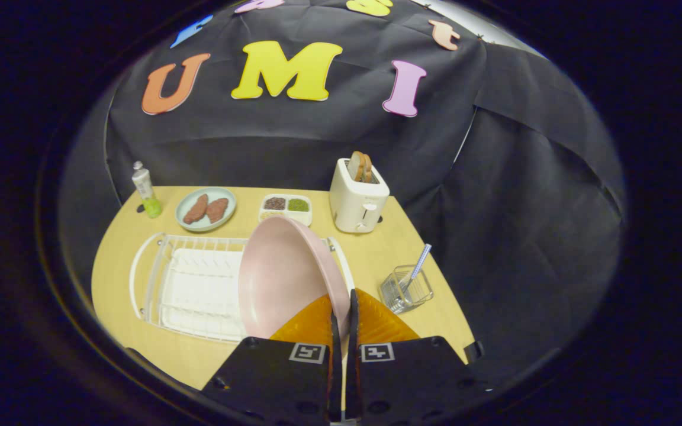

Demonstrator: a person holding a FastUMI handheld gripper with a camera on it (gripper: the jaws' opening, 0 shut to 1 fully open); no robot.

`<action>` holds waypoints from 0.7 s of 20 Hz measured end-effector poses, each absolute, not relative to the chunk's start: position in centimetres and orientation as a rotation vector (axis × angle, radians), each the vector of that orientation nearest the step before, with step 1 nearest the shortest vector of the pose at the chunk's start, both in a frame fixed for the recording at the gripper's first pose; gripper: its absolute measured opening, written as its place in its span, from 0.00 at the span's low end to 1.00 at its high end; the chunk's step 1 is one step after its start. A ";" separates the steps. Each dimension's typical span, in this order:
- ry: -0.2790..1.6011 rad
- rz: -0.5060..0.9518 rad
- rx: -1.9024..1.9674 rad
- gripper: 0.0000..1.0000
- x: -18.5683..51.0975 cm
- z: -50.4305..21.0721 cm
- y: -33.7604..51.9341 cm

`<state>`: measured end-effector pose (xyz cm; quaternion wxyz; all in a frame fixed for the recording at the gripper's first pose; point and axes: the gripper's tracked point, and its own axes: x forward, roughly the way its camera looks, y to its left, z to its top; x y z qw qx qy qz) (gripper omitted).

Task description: Take the plate from the dish rack, then take the spoon from the basket and place it into the plate.

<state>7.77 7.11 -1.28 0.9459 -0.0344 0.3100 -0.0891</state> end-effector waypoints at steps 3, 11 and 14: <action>0.644 -0.095 0.042 0.08 4.5 -4.6 6.1; 0.870 0.076 0.326 0.08 -1.1 -16.8 5.6; 0.948 0.055 0.346 0.08 -1.5 -20.3 4.8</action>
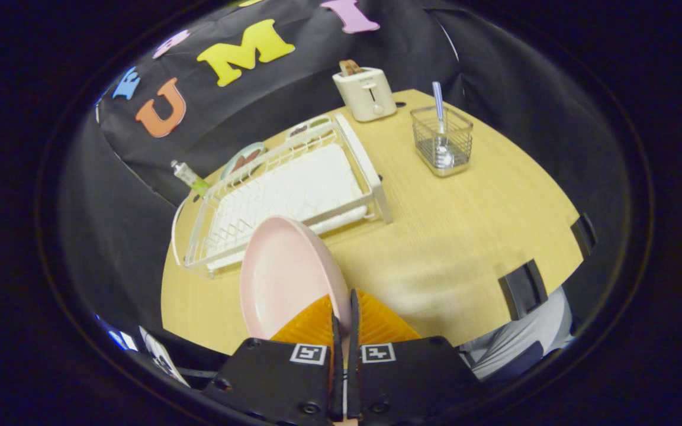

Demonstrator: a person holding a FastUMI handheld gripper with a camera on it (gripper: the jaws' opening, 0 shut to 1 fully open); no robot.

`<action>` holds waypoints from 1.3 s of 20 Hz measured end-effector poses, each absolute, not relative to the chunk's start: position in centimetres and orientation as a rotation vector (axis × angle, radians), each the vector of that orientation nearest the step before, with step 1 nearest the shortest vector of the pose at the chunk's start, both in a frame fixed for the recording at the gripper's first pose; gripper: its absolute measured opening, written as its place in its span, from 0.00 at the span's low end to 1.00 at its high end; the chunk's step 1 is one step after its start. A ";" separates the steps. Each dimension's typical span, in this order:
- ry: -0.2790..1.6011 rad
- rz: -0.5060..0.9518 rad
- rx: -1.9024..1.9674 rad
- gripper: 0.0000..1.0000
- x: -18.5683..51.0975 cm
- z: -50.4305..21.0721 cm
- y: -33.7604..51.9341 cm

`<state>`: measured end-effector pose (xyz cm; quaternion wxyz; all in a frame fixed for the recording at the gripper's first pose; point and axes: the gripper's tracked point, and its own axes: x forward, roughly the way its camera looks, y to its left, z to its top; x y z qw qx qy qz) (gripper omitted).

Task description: Take the plate from the dish rack, then take the spoon from the basket and place it into the plate.

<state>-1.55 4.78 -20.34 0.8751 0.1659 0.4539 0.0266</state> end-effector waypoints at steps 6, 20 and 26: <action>0.944 0.075 0.357 0.08 -0.5 -22.2 3.8; 0.700 -0.082 0.158 0.38 2.9 -22.4 -5.0; 0.274 -0.239 0.052 0.82 5.3 -13.9 -12.4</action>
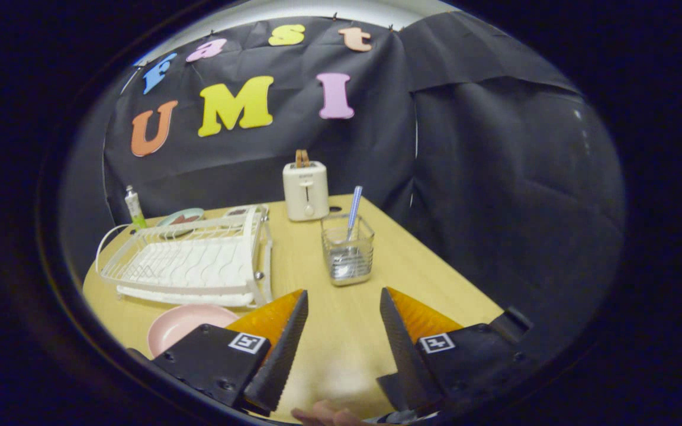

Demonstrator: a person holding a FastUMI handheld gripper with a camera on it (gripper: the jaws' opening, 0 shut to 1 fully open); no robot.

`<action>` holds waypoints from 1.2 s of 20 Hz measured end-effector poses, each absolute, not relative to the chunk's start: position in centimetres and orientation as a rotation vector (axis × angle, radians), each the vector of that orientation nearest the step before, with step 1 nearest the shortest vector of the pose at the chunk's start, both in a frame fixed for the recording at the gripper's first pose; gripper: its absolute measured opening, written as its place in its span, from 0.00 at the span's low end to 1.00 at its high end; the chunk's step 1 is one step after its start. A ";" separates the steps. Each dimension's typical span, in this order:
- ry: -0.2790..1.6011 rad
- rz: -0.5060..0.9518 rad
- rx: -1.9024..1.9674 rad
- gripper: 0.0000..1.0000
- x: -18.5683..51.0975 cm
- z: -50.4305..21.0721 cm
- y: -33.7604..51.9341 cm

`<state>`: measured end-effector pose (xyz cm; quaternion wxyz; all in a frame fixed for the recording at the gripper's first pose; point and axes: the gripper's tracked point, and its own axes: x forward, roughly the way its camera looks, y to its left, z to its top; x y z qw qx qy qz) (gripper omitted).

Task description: Take the plate from the dish rack, then take the spoon from the basket and place it into the plate.

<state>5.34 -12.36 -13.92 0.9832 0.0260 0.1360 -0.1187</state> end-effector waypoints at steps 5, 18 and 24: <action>0.196 -0.286 0.065 1.00 8.5 -10.4 -16.6; 0.276 -0.195 0.092 1.00 25.3 -11.1 -18.3; 0.312 -0.104 0.126 0.44 29.0 -11.6 -16.2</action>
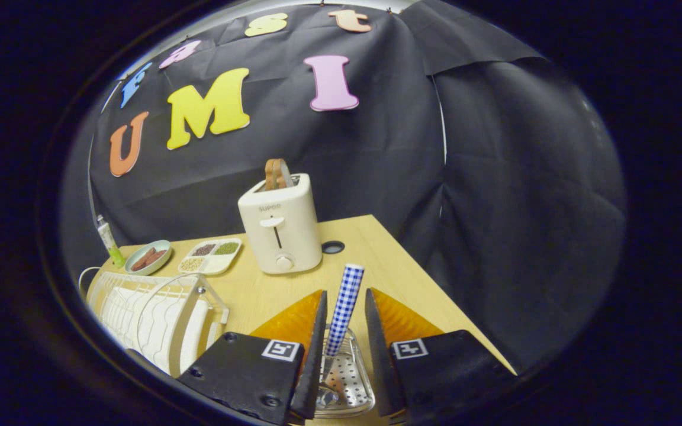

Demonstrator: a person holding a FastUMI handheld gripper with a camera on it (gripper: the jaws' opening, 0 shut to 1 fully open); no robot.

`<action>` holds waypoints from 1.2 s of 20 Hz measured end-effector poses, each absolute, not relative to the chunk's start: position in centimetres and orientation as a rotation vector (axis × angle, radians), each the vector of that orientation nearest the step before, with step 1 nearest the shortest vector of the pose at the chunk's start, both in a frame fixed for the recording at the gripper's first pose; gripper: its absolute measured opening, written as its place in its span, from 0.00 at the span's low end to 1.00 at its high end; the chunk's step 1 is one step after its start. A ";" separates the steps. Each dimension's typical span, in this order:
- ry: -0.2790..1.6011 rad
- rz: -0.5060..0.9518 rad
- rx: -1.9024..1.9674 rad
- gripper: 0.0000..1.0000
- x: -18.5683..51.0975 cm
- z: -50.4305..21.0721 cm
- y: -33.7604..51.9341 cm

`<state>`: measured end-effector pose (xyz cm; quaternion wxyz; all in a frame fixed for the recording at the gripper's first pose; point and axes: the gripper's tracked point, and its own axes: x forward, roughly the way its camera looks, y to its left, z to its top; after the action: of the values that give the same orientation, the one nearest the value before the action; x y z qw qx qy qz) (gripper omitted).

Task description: Take the plate from the dish rack, then take the spoon from the basket and place it into the plate.

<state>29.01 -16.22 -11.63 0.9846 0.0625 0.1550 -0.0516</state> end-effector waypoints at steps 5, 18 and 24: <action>0.248 -0.080 0.150 0.17 27.5 -9.2 -14.8; -0.016 -0.100 -0.006 0.18 17.2 4.0 -9.6; 0.037 0.064 0.088 0.17 10.4 0.9 -3.2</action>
<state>10.42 -3.21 0.91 0.9983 0.0441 0.0184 0.0320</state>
